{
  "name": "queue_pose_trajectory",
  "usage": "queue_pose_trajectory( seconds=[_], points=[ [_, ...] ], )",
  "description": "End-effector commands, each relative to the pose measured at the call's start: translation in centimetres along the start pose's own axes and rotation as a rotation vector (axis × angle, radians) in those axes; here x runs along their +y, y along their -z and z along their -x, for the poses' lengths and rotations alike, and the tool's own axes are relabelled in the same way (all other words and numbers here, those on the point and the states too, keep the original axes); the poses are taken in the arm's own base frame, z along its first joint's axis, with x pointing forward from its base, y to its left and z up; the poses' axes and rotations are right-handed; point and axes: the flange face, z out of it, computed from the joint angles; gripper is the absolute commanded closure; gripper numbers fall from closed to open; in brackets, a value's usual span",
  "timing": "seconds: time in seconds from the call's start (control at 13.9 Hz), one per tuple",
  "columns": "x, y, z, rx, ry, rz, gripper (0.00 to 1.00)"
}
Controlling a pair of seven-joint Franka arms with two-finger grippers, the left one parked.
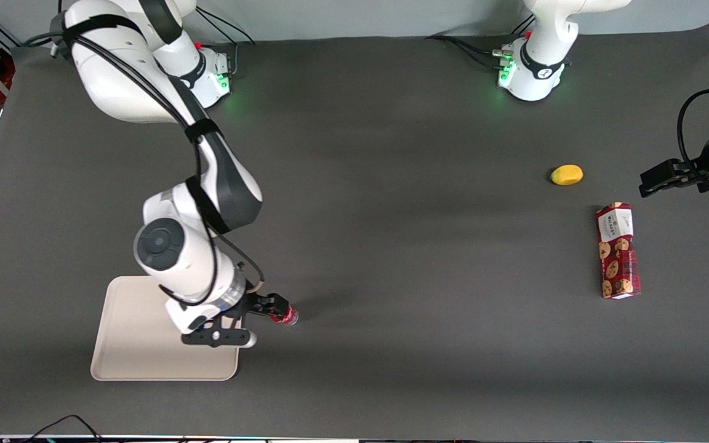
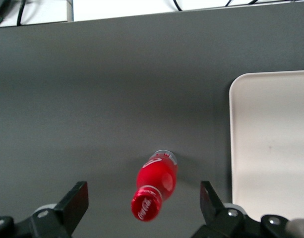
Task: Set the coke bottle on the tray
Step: 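Move the open right gripper over the tray toward the red bottle, then lower the right gripper and close it around the red bottle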
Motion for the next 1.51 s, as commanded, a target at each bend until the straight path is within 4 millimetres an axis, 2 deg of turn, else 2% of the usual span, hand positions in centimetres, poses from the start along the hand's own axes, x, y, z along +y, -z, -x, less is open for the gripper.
queue_pose_trajectory(
  seconds=[0.0, 0.14, 0.58, 0.72, 0.86, 1.08, 1.3, 1.44],
  points=[
    [-0.3, -1.2, -0.6, 0.037, -0.035, 0.013, 0.0],
    [0.0, -3.0, 0.0, 0.034, -0.036, 0.016, 0.0],
    [0.3, -5.9, 1.5, 0.005, -0.025, 0.033, 0.0],
    [0.5, -6.5, 1.8, 0.0, -0.01, 0.056, 0.0],
    [0.4, -6.3, 2.0, -0.005, -0.012, 0.059, 0.0],
    [-0.6, -5.8, 2.4, -0.018, -0.008, 0.032, 0.0],
    [-0.6, -5.7, 2.5, -0.028, -0.008, 0.038, 0.07],
    [-0.4, -5.7, 2.4, -0.028, -0.003, 0.04, 0.24]
  ],
)
